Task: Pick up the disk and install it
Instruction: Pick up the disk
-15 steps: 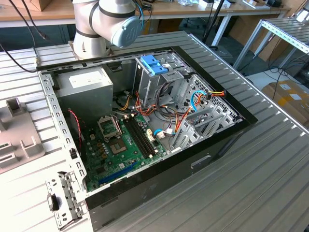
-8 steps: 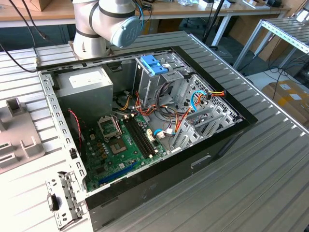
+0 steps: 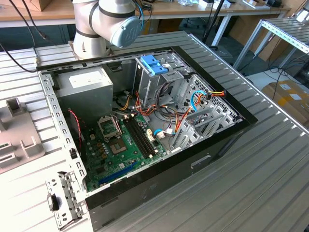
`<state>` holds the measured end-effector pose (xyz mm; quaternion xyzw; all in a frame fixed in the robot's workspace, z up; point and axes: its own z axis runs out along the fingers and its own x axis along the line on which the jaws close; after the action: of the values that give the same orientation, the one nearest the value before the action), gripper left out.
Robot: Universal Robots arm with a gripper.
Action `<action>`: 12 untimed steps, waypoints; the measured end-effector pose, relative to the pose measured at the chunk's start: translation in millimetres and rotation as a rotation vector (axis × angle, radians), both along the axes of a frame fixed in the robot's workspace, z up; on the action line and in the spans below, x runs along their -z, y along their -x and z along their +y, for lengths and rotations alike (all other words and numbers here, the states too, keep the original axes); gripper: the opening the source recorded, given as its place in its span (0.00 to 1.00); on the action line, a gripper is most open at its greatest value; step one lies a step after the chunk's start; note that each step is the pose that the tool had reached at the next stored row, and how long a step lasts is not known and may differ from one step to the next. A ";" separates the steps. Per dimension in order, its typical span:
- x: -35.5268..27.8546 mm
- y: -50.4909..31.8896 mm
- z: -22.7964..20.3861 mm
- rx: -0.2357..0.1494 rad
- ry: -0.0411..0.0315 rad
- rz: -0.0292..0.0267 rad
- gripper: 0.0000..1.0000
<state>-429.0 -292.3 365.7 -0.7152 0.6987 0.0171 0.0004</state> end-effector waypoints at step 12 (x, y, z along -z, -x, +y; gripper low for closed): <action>0.9 0.1 12.4 0.000 0.0000 0.0000 0.48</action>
<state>-429.2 -279.9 364.8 -0.7152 0.6987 0.0171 0.0004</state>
